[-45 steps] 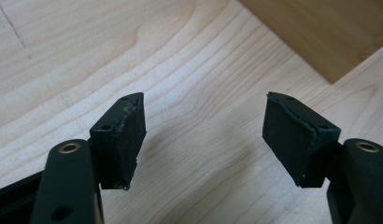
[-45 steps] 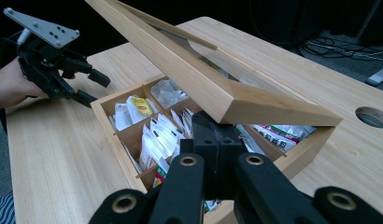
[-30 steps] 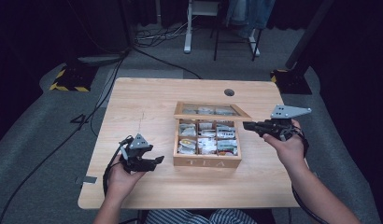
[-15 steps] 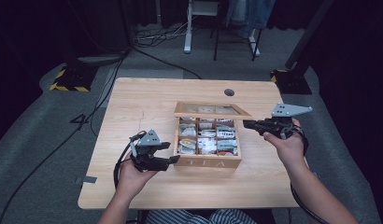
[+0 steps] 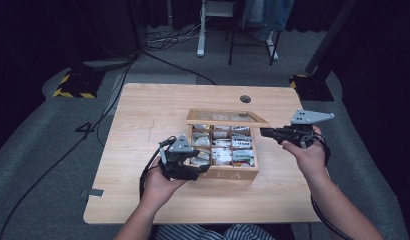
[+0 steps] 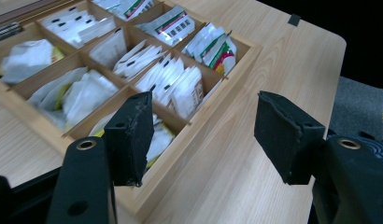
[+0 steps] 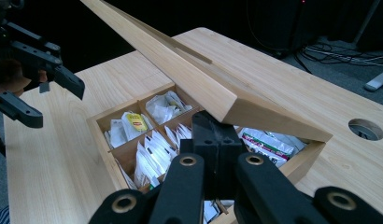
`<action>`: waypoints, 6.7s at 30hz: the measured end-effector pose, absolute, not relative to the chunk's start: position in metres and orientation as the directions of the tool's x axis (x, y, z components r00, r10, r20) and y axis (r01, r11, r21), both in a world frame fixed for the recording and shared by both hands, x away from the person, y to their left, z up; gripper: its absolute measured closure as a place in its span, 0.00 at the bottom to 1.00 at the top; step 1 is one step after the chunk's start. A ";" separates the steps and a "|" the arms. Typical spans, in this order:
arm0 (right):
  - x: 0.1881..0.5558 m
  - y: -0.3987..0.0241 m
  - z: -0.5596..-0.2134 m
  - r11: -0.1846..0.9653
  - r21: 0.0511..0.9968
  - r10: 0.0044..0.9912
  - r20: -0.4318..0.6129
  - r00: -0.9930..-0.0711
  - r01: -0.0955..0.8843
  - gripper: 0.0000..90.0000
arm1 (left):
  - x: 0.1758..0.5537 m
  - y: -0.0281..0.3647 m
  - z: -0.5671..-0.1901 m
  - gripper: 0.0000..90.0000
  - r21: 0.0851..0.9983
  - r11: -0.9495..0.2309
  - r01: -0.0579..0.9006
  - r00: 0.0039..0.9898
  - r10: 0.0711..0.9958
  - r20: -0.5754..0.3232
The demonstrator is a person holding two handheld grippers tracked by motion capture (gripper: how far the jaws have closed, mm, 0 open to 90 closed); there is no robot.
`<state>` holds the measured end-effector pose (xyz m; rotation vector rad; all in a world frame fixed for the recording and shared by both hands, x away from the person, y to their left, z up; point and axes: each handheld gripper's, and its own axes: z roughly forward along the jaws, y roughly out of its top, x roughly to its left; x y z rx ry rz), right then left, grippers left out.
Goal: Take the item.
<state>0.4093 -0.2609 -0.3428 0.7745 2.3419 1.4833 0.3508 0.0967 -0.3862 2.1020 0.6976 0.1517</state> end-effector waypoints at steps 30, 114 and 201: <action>0.412 -0.261 -0.341 0.336 0.895 0.557 0.061 -0.828 0.292 1.00 | 0.399 0.003 -0.408 0.48 0.749 -0.494 0.441 0.856 0.481 -0.187; 0.416 -0.258 -0.341 0.341 0.895 0.554 0.056 -0.830 0.288 1.00 | 0.390 0.026 -0.347 1.00 0.786 -0.533 0.314 0.919 0.378 -0.111; 0.419 -0.257 -0.345 0.348 0.887 0.562 0.062 -0.825 0.304 1.00 | 0.416 0.232 -0.433 1.00 0.631 -0.301 0.715 0.524 0.828 -0.199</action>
